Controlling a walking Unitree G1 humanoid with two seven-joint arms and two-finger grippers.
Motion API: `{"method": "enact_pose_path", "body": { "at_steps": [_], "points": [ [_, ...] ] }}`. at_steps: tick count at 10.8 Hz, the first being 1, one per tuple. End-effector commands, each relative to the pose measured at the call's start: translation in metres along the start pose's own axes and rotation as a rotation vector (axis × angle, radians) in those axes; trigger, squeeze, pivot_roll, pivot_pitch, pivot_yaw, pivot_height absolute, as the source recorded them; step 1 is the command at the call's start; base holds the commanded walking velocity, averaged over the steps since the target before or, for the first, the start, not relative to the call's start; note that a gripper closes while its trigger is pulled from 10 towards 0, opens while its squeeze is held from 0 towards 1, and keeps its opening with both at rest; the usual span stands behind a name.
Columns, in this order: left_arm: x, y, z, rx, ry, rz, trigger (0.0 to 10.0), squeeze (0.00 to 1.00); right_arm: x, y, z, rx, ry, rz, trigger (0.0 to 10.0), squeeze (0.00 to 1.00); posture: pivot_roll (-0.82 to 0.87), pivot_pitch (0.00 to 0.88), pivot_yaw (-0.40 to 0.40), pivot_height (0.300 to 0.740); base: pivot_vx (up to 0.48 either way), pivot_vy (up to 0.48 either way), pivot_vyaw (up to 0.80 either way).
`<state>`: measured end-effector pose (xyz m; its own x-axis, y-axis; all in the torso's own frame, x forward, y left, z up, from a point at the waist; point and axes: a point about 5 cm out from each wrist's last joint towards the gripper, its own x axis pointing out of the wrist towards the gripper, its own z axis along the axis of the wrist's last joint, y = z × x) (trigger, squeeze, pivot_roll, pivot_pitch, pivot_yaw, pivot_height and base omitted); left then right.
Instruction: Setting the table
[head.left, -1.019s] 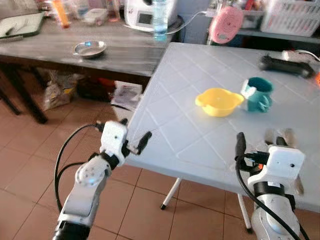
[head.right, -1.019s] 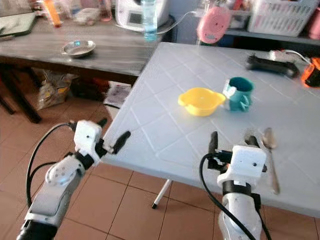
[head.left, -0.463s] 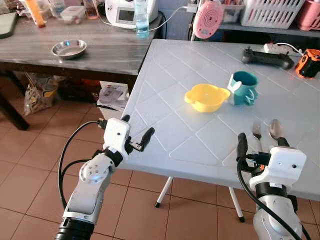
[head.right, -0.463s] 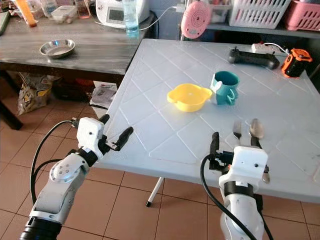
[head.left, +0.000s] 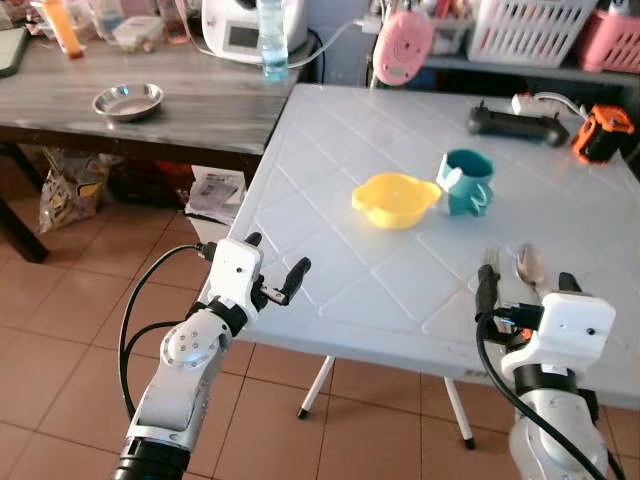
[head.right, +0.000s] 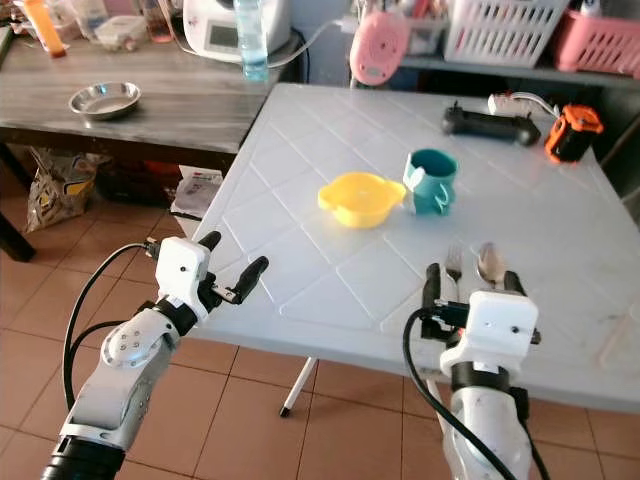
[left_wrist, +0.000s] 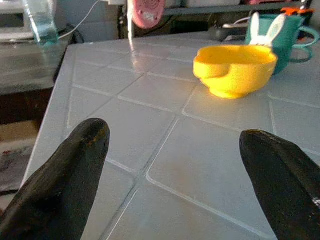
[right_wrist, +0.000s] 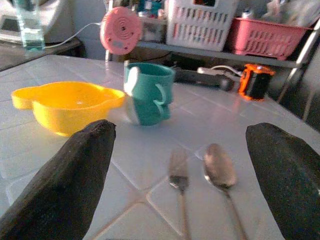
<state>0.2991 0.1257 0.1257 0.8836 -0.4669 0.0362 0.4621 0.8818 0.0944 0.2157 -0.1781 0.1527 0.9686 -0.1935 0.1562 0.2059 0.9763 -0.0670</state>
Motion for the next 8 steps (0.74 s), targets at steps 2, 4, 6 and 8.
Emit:
{"method": "enact_pose_path", "body": {
  "at_steps": [2,4,6,8],
  "points": [
    [0.0009,0.0,-0.0002,-0.003,0.011,0.0,10.0,0.0,-0.0002,-0.0019,0.0024,-0.008,-0.009,-0.007,10.0,0.0,0.09,0.102,0.013,0.74,0.0,-0.358,0.0],
    [0.0004,0.0005,-0.0008,-0.002,0.013,0.0,10.0,0.0,0.0003,-0.0013,0.0025,-0.008,-0.01,-0.004,10.0,0.0,0.09,0.099,0.013,0.74,0.0,-0.48,0.0],
    [0.0012,0.0004,-0.0011,-0.002,0.007,-0.002,10.0,0.0,0.0001,-0.0011,0.0026,-0.011,-0.011,-0.001,10.0,0.0,0.09,0.097,0.011,0.74,0.0,-0.191,0.0],
    [0.0051,0.0045,0.0019,0.006,-0.011,0.021,10.0,0.0,0.0005,-0.0027,0.0035,-0.016,-0.015,0.0,10.0,0.0,0.09,0.094,0.011,0.74,0.0,0.0,0.0]
  ]
}}
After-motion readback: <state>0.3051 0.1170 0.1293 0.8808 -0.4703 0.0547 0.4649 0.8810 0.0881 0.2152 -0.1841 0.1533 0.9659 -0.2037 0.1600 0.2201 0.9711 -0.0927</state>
